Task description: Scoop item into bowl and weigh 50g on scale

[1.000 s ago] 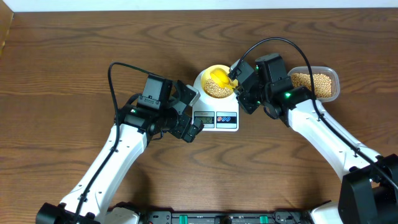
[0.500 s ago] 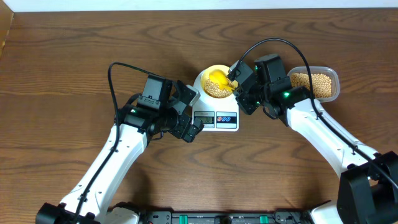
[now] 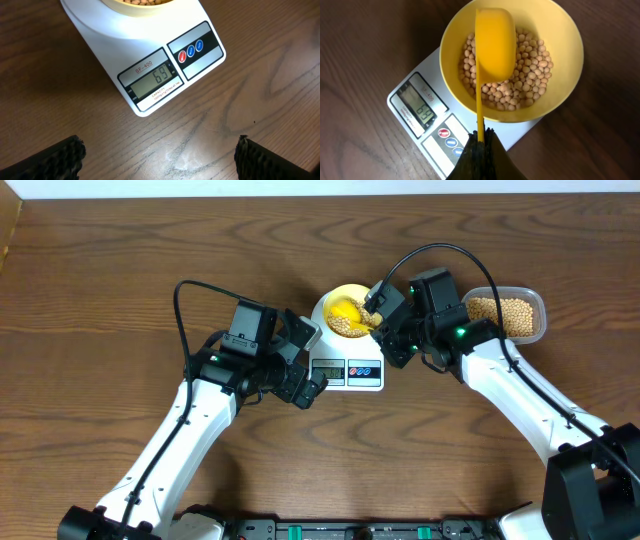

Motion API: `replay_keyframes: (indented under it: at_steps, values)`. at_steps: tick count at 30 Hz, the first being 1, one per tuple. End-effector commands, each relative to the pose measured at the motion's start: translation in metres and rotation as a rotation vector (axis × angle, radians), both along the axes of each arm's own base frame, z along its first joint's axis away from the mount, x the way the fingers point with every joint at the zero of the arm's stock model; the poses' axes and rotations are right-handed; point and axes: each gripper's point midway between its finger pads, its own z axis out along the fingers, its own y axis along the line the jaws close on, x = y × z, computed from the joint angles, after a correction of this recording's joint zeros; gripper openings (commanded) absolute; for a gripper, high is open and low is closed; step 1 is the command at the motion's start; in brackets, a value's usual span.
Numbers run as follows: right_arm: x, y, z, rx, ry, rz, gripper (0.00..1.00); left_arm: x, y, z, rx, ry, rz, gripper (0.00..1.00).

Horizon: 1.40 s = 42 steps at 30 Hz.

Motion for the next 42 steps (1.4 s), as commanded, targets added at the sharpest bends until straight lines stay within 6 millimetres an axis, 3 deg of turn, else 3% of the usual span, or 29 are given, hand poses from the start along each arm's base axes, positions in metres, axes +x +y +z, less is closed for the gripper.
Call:
replay_keyframes:
  at_steps: [1, 19, 42]
  values:
    - [-0.004, 0.006, -0.003, 0.027, 0.039, -0.002, 0.01, 0.001, 0.002, -0.003, 0.013, 0.001, -0.001, 0.98]
    - [-0.002, 0.002, -0.002, 0.072, 0.093, -0.076, 0.01, 0.001, 0.002, -0.003, 0.013, 0.001, -0.001, 0.98]
    - [0.005, -0.014, 0.014, 0.278, 0.222, -0.154, 0.01, 0.001, 0.002, -0.003, 0.013, 0.001, -0.001, 0.98]
